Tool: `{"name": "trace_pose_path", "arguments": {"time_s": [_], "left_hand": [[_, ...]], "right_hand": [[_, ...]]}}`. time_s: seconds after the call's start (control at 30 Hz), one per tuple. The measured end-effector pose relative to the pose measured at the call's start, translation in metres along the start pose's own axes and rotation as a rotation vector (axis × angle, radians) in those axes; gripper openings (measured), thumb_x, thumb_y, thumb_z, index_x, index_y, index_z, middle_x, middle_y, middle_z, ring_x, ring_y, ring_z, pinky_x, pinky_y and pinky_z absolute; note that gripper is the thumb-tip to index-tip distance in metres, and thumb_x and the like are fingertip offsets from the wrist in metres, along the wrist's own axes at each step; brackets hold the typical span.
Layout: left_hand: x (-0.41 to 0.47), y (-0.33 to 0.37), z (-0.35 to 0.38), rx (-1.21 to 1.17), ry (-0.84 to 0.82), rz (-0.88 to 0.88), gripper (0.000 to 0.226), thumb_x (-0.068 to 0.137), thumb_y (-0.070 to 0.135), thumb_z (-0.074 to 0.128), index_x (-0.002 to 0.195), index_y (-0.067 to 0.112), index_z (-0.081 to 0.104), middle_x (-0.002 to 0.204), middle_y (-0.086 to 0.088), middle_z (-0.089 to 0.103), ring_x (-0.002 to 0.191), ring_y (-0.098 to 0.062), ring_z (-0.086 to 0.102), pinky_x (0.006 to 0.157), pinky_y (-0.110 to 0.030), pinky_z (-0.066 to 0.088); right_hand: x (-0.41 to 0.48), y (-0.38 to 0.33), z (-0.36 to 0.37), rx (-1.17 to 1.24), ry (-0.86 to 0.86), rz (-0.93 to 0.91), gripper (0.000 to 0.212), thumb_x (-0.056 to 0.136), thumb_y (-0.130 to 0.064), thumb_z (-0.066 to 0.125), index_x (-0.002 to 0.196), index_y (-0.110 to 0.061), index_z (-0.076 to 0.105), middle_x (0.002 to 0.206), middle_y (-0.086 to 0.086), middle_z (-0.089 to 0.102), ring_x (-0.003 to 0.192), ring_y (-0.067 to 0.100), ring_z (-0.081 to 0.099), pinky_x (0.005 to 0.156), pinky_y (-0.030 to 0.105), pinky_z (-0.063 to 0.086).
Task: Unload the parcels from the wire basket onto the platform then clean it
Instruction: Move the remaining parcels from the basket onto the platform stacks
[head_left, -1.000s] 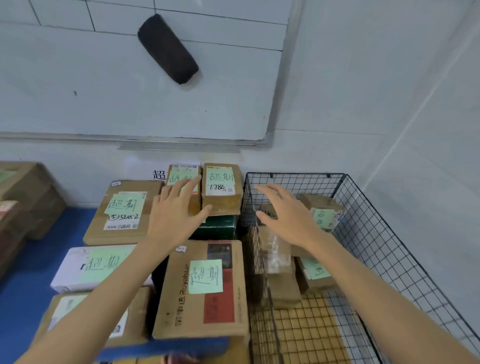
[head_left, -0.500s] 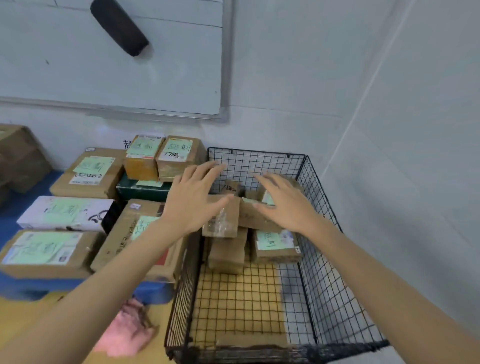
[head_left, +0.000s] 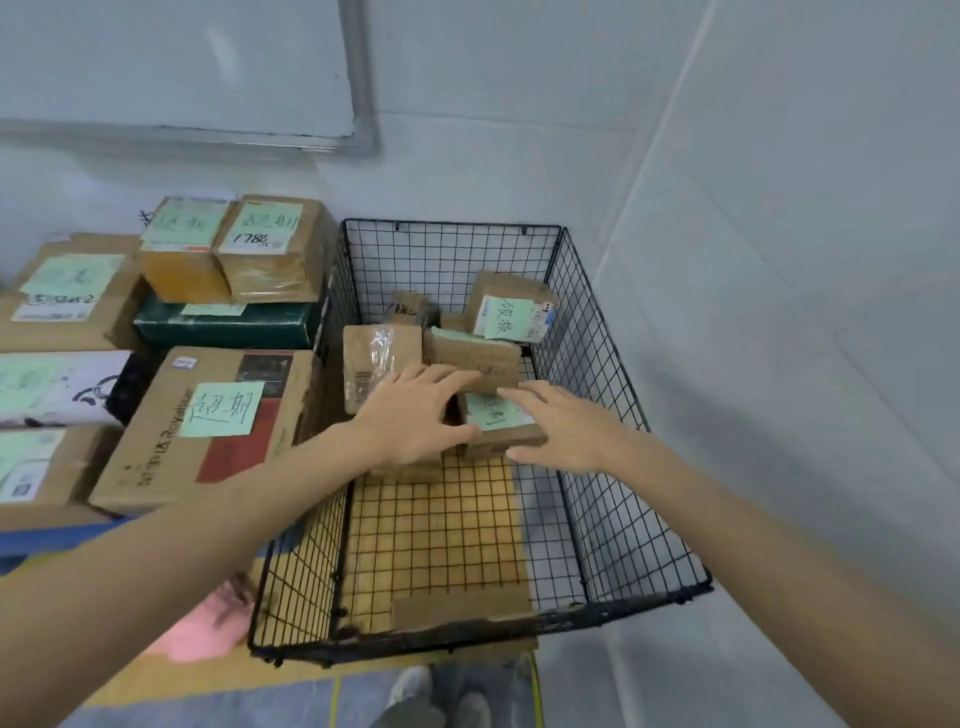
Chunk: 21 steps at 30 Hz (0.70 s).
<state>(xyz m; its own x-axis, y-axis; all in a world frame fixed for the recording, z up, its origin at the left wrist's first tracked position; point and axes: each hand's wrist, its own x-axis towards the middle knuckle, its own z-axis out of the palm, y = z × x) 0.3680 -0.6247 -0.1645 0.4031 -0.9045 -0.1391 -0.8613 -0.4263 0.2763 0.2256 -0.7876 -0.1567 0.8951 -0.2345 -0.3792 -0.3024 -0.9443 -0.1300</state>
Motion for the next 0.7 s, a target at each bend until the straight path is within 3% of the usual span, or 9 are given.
{"name": "trace_pose_path", "arguments": {"time_s": [0.17, 0.33, 0.53, 0.7], "left_hand": [[0.009, 0.017, 0.039, -0.030, -0.281, 0.024, 0.075, 0.092, 0.064, 0.047, 0.154, 0.032, 0.021, 0.159, -0.001, 0.030, 0.140, -0.027, 0.032, 0.112, -0.044, 0.029], [0.004, 0.026, 0.078, -0.035, -0.532, 0.043, 0.078, 0.090, 0.064, 0.050, 0.155, 0.029, 0.022, 0.156, -0.005, 0.033, 0.139, -0.029, 0.034, 0.112, -0.046, 0.033], [-0.008, -0.001, 0.120, -0.078, -0.846, -0.057, 0.078, 0.090, 0.054, 0.061, 0.153, 0.029, 0.023, 0.157, -0.006, 0.032, 0.138, -0.028, 0.037, 0.110, -0.042, 0.039], [-0.018, -0.008, 0.136, -0.056, -1.004, -0.132, 0.075, 0.092, 0.039, 0.064, 0.153, 0.026, 0.024, 0.151, -0.009, 0.035, 0.128, -0.028, 0.046, 0.105, -0.038, 0.045]], "right_hand": [[0.002, 0.011, 0.032, -0.003, -0.212, 0.028, 0.084, 0.093, -0.054, 0.056, 0.158, -0.025, 0.013, 0.164, 0.004, 0.013, 0.147, 0.027, 0.024, 0.114, 0.048, 0.034], [0.008, 0.010, 0.067, 0.043, -0.427, 0.048, 0.081, 0.090, -0.051, 0.063, 0.155, -0.025, 0.022, 0.154, 0.006, 0.031, 0.137, 0.027, 0.038, 0.108, 0.047, 0.041], [0.018, -0.005, 0.105, 0.100, -0.742, 0.054, 0.083, 0.092, -0.046, 0.065, 0.157, -0.021, 0.019, 0.162, 0.006, 0.024, 0.144, 0.027, 0.031, 0.116, 0.041, 0.032], [0.029, -0.017, 0.124, 0.078, -0.855, 0.038, 0.078, 0.093, -0.041, 0.065, 0.156, -0.020, 0.023, 0.161, 0.007, 0.025, 0.144, 0.029, 0.031, 0.116, 0.044, 0.032]]}}
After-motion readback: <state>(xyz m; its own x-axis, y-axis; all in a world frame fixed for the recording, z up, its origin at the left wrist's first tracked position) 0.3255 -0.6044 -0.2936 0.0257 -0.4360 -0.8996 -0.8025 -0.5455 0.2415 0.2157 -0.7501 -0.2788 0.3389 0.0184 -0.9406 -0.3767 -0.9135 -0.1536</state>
